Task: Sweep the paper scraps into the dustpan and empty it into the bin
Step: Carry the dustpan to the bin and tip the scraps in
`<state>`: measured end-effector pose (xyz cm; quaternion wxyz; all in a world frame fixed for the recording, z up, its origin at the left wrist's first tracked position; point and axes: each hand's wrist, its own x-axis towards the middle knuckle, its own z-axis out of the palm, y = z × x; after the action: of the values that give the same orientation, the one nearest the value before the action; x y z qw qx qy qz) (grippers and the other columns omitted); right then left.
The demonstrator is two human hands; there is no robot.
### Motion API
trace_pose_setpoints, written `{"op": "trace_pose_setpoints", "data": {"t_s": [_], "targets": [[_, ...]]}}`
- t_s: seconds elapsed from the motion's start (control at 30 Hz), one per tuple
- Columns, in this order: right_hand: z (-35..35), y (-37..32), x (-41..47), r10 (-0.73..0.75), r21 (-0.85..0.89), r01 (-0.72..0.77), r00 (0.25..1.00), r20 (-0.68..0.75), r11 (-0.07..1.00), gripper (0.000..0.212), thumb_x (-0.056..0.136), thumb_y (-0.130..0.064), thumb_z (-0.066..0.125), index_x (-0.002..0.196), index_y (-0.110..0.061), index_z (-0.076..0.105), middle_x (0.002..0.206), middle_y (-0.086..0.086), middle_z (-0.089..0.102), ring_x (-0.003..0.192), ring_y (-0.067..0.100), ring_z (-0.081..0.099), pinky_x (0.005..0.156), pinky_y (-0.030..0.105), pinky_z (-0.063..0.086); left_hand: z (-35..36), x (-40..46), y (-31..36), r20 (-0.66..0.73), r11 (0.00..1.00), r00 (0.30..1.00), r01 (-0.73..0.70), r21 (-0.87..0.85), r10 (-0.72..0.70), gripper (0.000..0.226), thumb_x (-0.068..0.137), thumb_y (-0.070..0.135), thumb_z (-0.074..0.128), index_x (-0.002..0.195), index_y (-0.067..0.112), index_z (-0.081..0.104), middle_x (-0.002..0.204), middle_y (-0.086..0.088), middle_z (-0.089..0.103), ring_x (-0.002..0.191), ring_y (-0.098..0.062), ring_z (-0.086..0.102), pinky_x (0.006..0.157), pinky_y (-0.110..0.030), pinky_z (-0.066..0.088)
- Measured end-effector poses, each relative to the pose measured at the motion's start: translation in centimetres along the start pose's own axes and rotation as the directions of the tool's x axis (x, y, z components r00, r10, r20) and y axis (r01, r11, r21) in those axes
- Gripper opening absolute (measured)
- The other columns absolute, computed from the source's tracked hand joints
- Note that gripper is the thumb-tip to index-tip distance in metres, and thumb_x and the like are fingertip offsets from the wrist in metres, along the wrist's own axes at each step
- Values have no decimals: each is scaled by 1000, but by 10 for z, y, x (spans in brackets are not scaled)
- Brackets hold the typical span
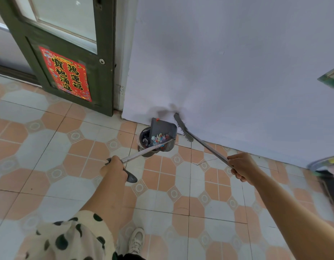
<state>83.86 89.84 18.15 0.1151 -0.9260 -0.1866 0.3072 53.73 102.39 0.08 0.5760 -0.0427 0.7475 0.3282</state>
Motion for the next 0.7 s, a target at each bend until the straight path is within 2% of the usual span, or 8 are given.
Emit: {"op": "trace_pose_setpoints", "data": {"t_s": [0.13,0.23,0.4,0.5,0.7], "targets": [[2,1,1,3,-6,-3,1000,-5,1000,31,92,-2,43,109,-10,68,54,11,47,33,13,32,38,15,23,-9,10,-10,34,996,996,85,-34,-84,25,82,12,50,60,12,39,55,-3,40,46,-15,35,54,-24,33],[3,3,0,-1,-11,1,1000,-4,1000,33,91,-1,43,111,-9,69,52,11,46,33,13,31,38,16,23,-10,18,-7,67,988,991,125,-89,-119,26,85,10,48,61,13,36,57,-1,39,47,-12,34,49,-22,31],[5,6,0,-4,-30,4,1000,-7,1000,36,92,-1,43,118,-9,67,52,10,46,32,13,31,36,14,24,-5,6,-8,60,992,993,104,-77,-100,21,81,8,46,62,11,38,57,-3,40,48,-14,36,53,-25,35],[5,6,0,1,-23,-1,1000,-5,1000,35,92,-1,44,117,-8,67,52,10,46,31,12,31,36,13,24,-7,-1,-10,37,993,996,87,-85,-85,21,79,7,48,61,12,39,58,-2,40,48,-14,36,51,-26,34],[5,9,-2,-2,-4,2,1000,-9,1000,32,93,-2,45,115,-8,68,52,10,46,32,12,31,38,13,23,-15,-4,-10,3,994,996,88,-58,-88,23,79,11,53,60,11,39,57,-1,41,48,-14,36,59,-28,36]]}}
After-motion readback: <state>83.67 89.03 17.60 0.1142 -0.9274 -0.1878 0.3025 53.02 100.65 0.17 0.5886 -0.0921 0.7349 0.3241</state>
